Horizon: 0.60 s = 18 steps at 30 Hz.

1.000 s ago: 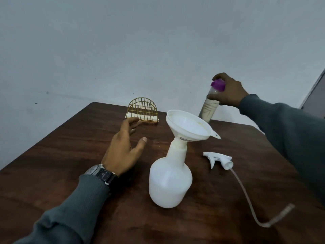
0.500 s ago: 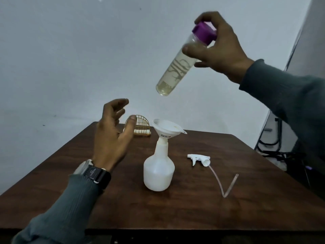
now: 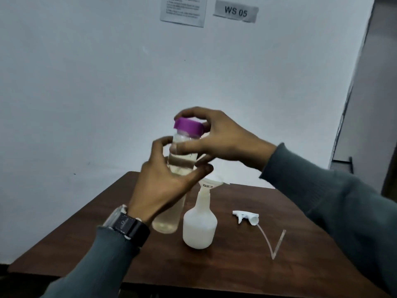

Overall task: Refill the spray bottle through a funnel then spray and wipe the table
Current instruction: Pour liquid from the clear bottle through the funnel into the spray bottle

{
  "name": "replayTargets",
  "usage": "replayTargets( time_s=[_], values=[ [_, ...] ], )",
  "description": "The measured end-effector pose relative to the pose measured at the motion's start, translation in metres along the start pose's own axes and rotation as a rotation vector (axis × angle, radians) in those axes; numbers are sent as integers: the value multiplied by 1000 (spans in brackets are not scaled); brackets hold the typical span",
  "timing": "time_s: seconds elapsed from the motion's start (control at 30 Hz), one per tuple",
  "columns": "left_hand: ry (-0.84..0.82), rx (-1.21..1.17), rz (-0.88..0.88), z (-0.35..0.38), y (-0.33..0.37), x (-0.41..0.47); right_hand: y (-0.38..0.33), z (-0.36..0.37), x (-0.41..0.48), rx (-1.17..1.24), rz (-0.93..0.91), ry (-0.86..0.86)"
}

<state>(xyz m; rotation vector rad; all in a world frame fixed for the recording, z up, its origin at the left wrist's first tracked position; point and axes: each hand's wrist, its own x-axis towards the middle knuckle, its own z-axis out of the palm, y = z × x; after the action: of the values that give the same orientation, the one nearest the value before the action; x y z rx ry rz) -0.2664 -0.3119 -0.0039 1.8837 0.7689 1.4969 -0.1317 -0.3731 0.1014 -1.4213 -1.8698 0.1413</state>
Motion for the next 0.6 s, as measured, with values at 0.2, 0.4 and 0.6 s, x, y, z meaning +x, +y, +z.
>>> replayTargets(
  time_s=[0.2,0.4,0.6],
  values=[
    [-8,104,7,18,-14,-21,12,8,-24,-222,-12,-99],
    [89,348,40,38,-11,-49,5,8,-32,-493,154,-29],
    [40,312,64,38,-10,-51,5,3,-37,-493,195,-127]
  ],
)
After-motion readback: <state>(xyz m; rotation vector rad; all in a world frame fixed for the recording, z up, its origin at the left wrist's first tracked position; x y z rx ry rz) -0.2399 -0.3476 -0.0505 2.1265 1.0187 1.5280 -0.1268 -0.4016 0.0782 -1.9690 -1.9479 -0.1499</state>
